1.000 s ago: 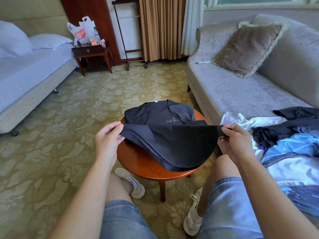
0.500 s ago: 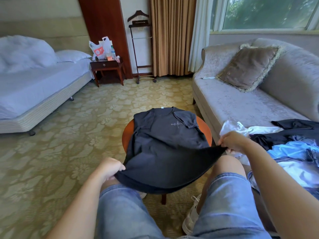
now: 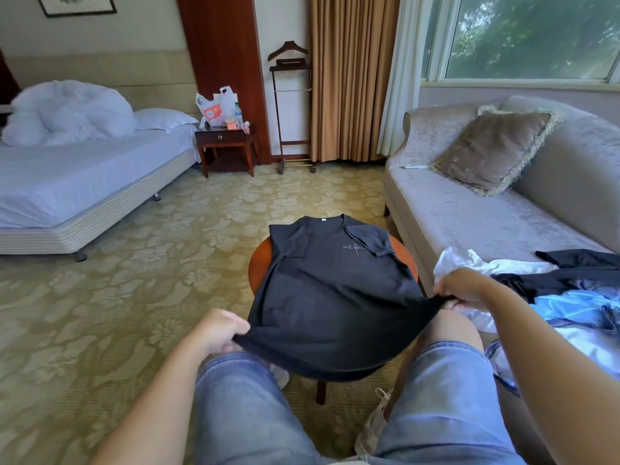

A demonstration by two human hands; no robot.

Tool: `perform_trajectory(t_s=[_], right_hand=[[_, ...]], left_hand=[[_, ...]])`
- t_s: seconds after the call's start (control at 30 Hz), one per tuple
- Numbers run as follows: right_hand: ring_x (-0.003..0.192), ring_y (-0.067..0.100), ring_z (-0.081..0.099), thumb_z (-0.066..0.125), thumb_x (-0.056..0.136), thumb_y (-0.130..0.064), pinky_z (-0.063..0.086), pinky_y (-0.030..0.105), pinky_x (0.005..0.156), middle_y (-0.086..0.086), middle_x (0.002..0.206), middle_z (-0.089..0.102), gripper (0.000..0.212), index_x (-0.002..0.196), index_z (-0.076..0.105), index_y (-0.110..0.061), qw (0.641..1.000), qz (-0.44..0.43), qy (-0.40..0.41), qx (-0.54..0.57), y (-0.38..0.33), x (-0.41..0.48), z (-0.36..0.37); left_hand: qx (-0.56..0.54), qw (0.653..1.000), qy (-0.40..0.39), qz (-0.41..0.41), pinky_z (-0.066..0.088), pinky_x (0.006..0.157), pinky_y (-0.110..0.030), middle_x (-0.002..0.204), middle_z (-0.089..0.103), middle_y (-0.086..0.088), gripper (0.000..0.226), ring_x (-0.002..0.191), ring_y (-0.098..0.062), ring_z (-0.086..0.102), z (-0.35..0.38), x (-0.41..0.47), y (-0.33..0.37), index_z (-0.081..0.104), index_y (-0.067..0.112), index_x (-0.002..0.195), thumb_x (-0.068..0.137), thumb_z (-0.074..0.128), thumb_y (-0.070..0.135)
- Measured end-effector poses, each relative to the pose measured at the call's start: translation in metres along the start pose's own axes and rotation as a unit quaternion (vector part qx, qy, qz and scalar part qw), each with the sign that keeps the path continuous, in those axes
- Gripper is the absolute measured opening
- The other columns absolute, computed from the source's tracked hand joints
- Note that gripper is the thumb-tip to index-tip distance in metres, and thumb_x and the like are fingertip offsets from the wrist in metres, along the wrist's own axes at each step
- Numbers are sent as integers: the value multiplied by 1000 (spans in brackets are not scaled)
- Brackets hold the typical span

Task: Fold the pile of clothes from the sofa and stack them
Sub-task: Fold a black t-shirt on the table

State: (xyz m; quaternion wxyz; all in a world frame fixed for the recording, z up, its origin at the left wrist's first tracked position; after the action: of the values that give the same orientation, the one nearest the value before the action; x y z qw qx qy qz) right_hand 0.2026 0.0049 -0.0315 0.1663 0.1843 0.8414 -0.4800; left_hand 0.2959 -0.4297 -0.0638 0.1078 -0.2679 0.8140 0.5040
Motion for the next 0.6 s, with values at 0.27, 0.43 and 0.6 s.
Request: perform_trajectory(t_s=[0.27,0.43,0.6], right_hand=[[78,17,68,31,90,21,57,16,63,17,89,63,37,107,56,-1,885,-130,-6,447,-13,-6,-5],[75,18,59,52,93,5,55,18,63,11,82,59,13,99,61,-2,914,-157,120,355,-22,7,-2],[83,21,53,56,95,-10,42,34,78,8,91,60,7,93,63,-11,927,-158,217,263,-24,36,-9]], left_hand=[[-433,894,-23,110,47,97,-34,118,59,-17,55,110,-23,62,-18,-1,40,44,0,139,89,41,-22],[-345,926,90,122,50,91,-35,97,66,-12,38,86,-18,64,-9,14,69,50,-5,133,95,54,-1],[-247,942,190,125,41,100,-35,130,57,-6,39,116,-23,55,-15,48,88,52,8,136,99,54,20]])
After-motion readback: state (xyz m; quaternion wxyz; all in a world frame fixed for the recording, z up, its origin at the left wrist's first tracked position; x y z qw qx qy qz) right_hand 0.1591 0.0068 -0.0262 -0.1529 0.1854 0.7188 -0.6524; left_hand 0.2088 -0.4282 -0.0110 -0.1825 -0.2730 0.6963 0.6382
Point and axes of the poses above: each hand's wrist, its own x-axis towards the middle knuckle, its own z-axis out of the palm, y = z × x, the point moved 1 cm from there along x, towards the middle knuckle
